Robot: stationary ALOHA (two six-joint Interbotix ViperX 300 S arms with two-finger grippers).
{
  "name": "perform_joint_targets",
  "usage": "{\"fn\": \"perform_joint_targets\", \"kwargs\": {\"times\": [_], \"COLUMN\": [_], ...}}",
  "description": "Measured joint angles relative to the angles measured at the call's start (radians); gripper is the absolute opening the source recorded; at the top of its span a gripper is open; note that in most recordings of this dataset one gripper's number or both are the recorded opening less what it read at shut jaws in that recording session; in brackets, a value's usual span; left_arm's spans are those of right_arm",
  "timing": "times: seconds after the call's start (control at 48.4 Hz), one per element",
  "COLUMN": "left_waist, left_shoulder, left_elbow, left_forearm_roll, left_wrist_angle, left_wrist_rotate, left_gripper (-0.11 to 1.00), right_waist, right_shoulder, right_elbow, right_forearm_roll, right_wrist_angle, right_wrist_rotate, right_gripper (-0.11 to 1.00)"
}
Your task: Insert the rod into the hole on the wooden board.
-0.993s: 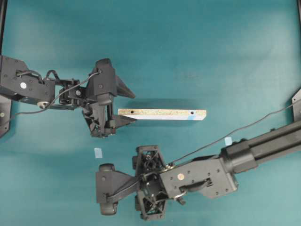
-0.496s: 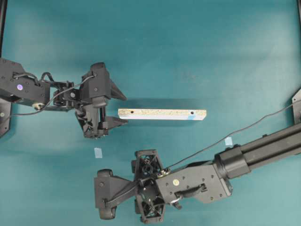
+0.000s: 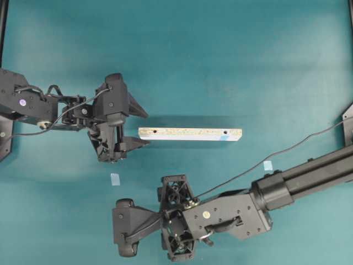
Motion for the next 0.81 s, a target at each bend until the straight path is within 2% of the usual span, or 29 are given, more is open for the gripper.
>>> {"fn": "perform_joint_targets", "kwargs": {"times": [0.641,0.724,0.806], "left_waist": [-0.002,0.0,-0.002], "left_shoulder": [0.0,0.0,0.0], "left_elbow": [0.0,0.0,0.0], "left_forearm_roll": [0.0,0.0,0.0], "left_wrist_angle": [0.0,0.002,0.0], "left_wrist_rotate": [-0.002,-0.002,-0.002], "left_gripper": [0.96,0.96,0.96], "right_waist": [0.0,0.0,0.0], "right_shoulder": [0.032,0.035,0.04], "right_elbow": [0.0,0.0,0.0], "right_forearm_roll": [0.0,0.0,0.0], "right_wrist_angle": [-0.02,-0.02,-0.021], "right_wrist_rotate": [-0.002,-0.002,-0.002], "right_gripper": [0.8,0.77,0.69]}}
